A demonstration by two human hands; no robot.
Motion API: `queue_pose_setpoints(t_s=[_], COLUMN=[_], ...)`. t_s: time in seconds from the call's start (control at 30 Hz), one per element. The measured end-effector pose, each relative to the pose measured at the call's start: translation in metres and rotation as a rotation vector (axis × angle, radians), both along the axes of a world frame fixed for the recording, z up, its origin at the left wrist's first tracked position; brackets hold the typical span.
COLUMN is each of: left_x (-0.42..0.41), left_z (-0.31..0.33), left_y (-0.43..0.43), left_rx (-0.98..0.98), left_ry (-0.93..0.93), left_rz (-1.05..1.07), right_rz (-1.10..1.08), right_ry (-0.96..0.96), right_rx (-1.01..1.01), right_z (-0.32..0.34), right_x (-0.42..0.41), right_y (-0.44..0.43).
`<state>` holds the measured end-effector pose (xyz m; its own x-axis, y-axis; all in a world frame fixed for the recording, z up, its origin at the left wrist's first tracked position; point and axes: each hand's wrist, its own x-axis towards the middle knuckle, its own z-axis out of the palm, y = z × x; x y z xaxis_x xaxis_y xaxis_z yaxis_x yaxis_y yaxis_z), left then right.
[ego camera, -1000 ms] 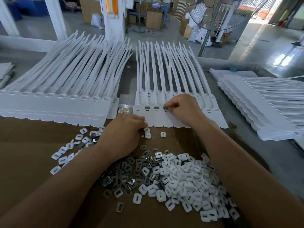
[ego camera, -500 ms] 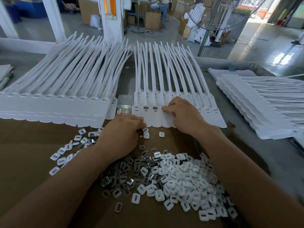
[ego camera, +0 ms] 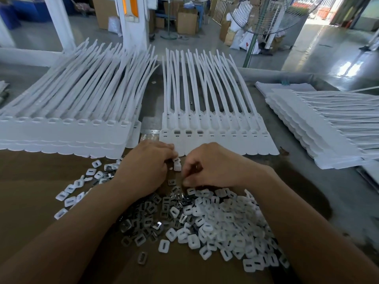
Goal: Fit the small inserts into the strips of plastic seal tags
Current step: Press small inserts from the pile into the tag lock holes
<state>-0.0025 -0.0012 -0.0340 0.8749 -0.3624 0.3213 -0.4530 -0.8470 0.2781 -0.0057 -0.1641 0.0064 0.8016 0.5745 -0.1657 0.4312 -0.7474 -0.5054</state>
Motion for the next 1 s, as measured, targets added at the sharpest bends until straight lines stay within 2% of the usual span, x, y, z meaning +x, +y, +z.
queue_pose_setpoints(t_s=[0.27,0.43,0.63,0.77,1.0], left_x=[-0.003,-0.001,-0.002,-0.002,-0.002], left_z=[0.000,0.000,0.000,0.000,0.000], left_y=[0.003,0.002,0.004,0.003,0.003], left_rx=[0.007,0.000,0.007,0.015,0.001], left_ry=[0.008,0.010,0.018,0.011,0.004], left_rz=[-0.020,-0.028,-0.041,-0.031,-0.030], right_rz=[0.056,0.065,0.070,0.044,-0.309], right_ry=[-0.072,-0.071,-0.020,0.042,-0.106], right_rx=[-0.180,-0.202,-0.131,-0.016,0.270], right_z=[0.005,0.005,-0.001,0.002,0.000], right_x=[-0.008,-0.009,-0.009,-0.004,0.019], right_y=[0.014,0.014,0.012,0.002,-0.025])
